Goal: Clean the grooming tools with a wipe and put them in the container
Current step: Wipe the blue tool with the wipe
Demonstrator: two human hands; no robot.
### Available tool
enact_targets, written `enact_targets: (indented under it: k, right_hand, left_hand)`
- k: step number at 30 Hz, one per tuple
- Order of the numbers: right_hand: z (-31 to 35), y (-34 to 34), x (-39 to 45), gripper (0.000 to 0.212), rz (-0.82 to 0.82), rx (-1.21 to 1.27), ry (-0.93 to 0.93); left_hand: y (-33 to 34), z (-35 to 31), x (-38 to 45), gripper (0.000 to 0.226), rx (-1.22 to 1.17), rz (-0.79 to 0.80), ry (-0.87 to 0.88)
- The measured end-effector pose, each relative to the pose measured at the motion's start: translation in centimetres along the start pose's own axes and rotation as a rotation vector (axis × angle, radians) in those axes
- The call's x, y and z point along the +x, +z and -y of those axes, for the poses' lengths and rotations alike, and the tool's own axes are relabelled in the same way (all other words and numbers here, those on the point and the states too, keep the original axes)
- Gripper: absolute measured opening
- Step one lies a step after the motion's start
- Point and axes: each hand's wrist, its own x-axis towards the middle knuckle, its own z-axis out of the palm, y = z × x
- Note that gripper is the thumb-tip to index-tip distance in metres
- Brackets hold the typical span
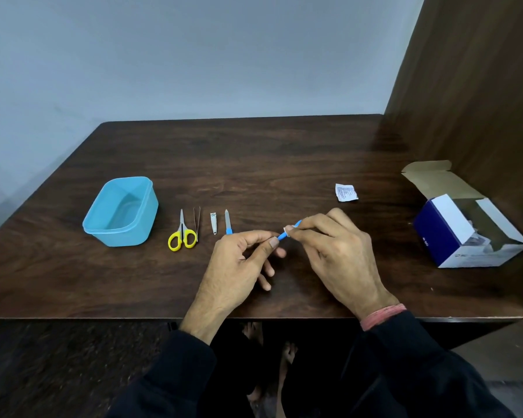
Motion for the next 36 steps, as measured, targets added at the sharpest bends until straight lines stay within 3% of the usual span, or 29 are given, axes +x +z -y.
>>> enact_targets:
  k: [4, 9, 18, 26, 32, 36]
  right_hand:
    - [0.20, -0.10, 0.04, 0.021, -0.005, 0.000, -0.007]
    - [0.20, 0.10, 0.47, 0.026, 0.024, -0.051, 0.115]
    - [-0.07, 0.13, 0.11, 0.031, 0.102, 0.025, -0.059]
    - [-0.53, 0.19, 0.02, 0.023, -0.012, -0.040, 0.101]
    - [-0.09, 0.24, -0.13, 0.025, 0.066, -0.012, -0.056]
    - [0.31, 0.19, 0.13, 0.025, 0.067, -0.048, 0.005]
  left_hand:
    - [0.00, 0.01, 0.04, 0.019, -0.009, 0.014, -0.008]
    - [0.05, 0.15, 0.14, 0.019, -0.021, 0.003, -0.018]
    - [0.18, 0.38, 0.18, 0.021, -0.009, -0.006, 0.012]
    - [0.30, 0.30, 0.12, 0.019, -0.009, -0.020, 0.014]
    - [0.23, 0.27, 0.07, 0.028, -0.001, -0.009, 0.036]
    - [0.22, 0.33, 0.17, 0.028, 0.006, -0.006, 0.039]
